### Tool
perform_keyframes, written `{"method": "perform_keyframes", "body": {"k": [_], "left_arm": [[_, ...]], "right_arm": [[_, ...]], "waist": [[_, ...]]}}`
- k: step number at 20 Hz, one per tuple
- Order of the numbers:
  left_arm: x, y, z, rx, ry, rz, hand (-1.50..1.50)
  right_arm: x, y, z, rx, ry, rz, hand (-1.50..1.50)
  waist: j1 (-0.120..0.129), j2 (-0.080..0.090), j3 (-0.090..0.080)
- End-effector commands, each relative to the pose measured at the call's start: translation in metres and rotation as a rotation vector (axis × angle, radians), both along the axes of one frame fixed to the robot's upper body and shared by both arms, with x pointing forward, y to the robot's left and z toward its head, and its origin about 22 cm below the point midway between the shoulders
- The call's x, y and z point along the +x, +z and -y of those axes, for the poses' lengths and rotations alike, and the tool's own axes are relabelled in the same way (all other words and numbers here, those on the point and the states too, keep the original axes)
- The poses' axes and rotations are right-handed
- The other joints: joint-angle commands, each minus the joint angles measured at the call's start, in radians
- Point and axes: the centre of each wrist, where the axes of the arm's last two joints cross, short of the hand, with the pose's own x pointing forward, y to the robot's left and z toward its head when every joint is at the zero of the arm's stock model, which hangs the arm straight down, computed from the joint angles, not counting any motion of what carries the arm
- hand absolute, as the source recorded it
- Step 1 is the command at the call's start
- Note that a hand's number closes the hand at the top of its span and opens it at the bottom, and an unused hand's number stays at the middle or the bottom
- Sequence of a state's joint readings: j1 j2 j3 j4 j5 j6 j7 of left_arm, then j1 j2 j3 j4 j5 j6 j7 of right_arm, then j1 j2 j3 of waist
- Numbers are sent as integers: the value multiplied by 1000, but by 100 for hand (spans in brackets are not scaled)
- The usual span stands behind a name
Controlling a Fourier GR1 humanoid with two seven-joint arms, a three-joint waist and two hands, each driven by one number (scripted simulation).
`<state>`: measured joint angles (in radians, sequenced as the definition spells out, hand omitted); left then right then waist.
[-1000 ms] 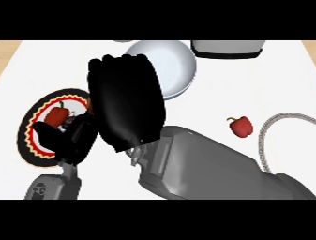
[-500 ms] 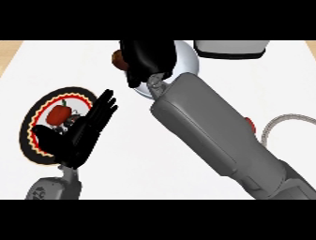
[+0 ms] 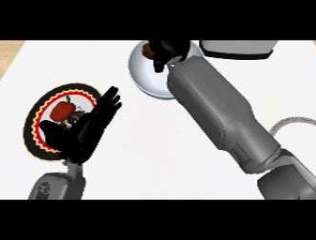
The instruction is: Pick the sweet potato from the placemat and place it in the bowl
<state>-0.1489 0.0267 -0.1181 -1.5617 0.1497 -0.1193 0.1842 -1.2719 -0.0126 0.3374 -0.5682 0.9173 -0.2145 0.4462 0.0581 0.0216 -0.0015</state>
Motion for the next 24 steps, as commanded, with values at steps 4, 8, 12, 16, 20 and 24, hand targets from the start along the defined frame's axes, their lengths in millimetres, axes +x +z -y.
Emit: {"method": "perform_keyframes", "body": {"k": [4, 8, 12, 16, 20, 24], "left_arm": [[4, 4, -4, 1, -31, 30, 0], [-4, 2, 1, 10, -48, 20, 0], [5, 7, 6, -5, -17, 3, 0], [2, 1, 3, -18, -19, 21, 0], [4, 1, 4, -14, 17, -2, 0], [-2, -1, -14, -4, 37, -8, 0]], "right_arm": [[23, -28, 33, 63, -168, -172, -150], [28, -20, 42, 193, -82, -179, -150], [23, -36, 45, 448, -33, -110, -150], [24, -22, 56, 779, -5, 97, -150], [18, -28, 70, 944, 156, 161, -150], [5, -44, 84, 1062, 273, 191, -150]], "waist": [[28, 13, 0], [37, 13, 2], [15, 12, 4], [17, 10, 7], [-13, -15, 4], [-46, -28, 3]]}}
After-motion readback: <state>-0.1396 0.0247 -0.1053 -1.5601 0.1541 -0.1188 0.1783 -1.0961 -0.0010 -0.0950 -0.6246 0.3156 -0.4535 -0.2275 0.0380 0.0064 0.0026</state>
